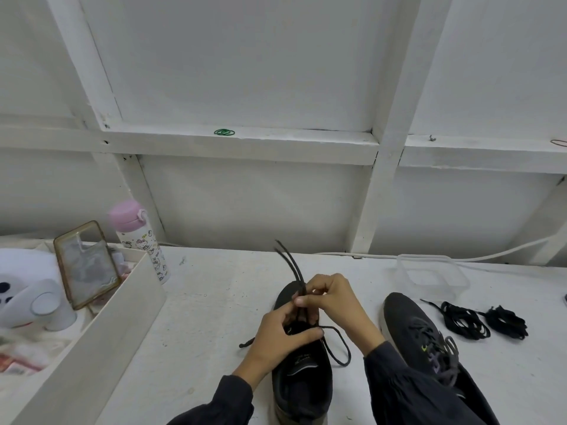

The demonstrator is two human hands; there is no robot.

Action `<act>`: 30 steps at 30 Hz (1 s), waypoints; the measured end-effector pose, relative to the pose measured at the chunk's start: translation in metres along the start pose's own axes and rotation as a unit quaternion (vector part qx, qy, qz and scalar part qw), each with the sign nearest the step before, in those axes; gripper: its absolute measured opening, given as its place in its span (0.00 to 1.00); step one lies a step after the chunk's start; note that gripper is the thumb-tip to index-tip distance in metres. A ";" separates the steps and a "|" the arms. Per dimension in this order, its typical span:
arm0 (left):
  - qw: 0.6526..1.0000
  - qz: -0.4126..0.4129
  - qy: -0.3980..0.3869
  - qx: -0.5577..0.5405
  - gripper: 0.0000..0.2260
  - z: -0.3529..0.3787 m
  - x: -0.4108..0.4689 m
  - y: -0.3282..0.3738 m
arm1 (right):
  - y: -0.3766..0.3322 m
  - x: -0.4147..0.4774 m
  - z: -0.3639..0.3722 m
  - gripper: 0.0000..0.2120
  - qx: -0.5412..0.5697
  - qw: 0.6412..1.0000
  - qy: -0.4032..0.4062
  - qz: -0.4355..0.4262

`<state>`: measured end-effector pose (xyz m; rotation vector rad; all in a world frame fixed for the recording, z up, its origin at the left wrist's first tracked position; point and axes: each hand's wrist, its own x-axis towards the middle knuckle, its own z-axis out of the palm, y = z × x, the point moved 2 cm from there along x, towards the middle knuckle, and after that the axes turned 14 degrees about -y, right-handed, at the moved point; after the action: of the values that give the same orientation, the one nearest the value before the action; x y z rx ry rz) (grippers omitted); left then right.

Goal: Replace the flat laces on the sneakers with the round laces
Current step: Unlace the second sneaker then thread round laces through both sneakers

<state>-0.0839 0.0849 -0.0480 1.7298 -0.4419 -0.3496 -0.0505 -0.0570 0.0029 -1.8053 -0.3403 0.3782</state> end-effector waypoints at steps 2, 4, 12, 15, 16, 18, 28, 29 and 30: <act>1.000 -0.001 -0.005 0.020 0.16 0.000 0.001 0.002 | -0.007 -0.001 -0.001 0.03 0.004 1.000 -0.015 -0.009; 1.000 0.002 -0.013 0.027 0.16 0.001 0.002 0.003 | -0.019 0.001 -0.005 0.02 0.010 1.000 -0.016 -0.017; 1.000 -0.013 -0.015 -0.008 0.15 0.002 -0.001 -0.001 | -0.108 0.029 -0.041 0.05 0.138 0.979 0.047 -0.140; 1.000 -0.014 -0.015 -0.014 0.15 0.001 -0.001 -0.001 | -0.120 0.043 -0.051 0.03 0.145 0.975 0.078 -0.152; 1.000 -0.014 -0.016 -0.016 0.15 0.001 0.000 -0.001 | -0.116 0.047 -0.050 0.02 0.149 0.975 0.079 -0.143; 1.000 -0.013 -0.015 -0.019 0.16 0.001 0.000 -0.002 | -0.100 0.054 -0.047 0.02 0.163 0.978 0.065 -0.108; 1.000 -0.012 -0.013 0.002 0.16 0.000 0.003 -0.001 | 0.000 0.016 -0.029 0.25 -0.142 0.944 -0.207 0.213; 1.000 -0.012 -0.014 0.004 0.16 0.000 0.003 0.000 | 0.002 0.012 -0.023 0.24 -0.107 0.960 -0.184 0.180; 1.000 -0.013 -0.015 0.006 0.16 0.000 0.002 0.000 | 0.002 0.009 -0.017 0.23 -0.070 0.974 -0.155 0.148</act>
<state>-0.0818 0.0836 -0.0477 1.7445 -0.4444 -0.3936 -0.0348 -0.0683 0.0041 -1.9406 -0.3206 0.8707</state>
